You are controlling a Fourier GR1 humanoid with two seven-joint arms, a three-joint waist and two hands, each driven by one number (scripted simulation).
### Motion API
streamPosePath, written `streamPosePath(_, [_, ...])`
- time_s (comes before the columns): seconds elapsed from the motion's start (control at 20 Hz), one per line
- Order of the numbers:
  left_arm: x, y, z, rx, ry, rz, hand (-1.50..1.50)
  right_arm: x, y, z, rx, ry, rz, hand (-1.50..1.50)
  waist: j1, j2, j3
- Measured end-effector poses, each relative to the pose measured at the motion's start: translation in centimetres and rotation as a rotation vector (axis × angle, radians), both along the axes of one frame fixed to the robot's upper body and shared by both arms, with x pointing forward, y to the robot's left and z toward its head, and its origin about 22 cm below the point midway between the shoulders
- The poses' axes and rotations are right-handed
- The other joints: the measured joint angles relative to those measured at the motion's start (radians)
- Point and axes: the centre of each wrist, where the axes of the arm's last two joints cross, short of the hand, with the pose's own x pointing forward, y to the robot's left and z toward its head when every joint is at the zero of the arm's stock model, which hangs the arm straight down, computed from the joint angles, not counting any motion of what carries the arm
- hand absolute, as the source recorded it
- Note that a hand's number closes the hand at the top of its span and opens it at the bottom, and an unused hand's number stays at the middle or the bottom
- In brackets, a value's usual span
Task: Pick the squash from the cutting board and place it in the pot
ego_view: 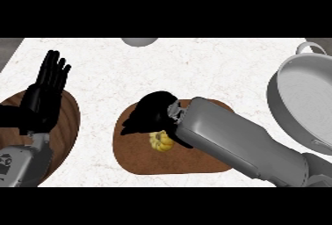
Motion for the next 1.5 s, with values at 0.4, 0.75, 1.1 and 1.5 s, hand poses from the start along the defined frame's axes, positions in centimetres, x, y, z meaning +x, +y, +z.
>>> streamPosePath(0.4, [0.1,-0.2,-0.6,-0.008,0.001,-0.002,0.0,-0.4,-0.2,-1.9,-0.024,-0.064,-0.002,-1.5,-0.001,0.001,0.0])
streamPosePath(0.75, [0.7,-0.9,0.0,-0.007,0.002,0.002,0.0,-0.4,-0.6,-5.0,-0.048,-0.079,-0.015,-1.5,-0.001,0.001,0.0])
streamPosePath(1.1, [0.9,0.0,0.7,0.0,0.003,-0.003,0.0,0.5,-0.6,-7.8,-0.043,-0.054,-0.009,-1.5,0.002,0.002,0.0])
streamPosePath(1.5, [0.8,-0.2,0.7,-0.001,0.001,-0.001,0.0,-0.1,-0.6,-9.0,-0.014,-0.077,0.086,1.5,0.001,-0.01,0.003])
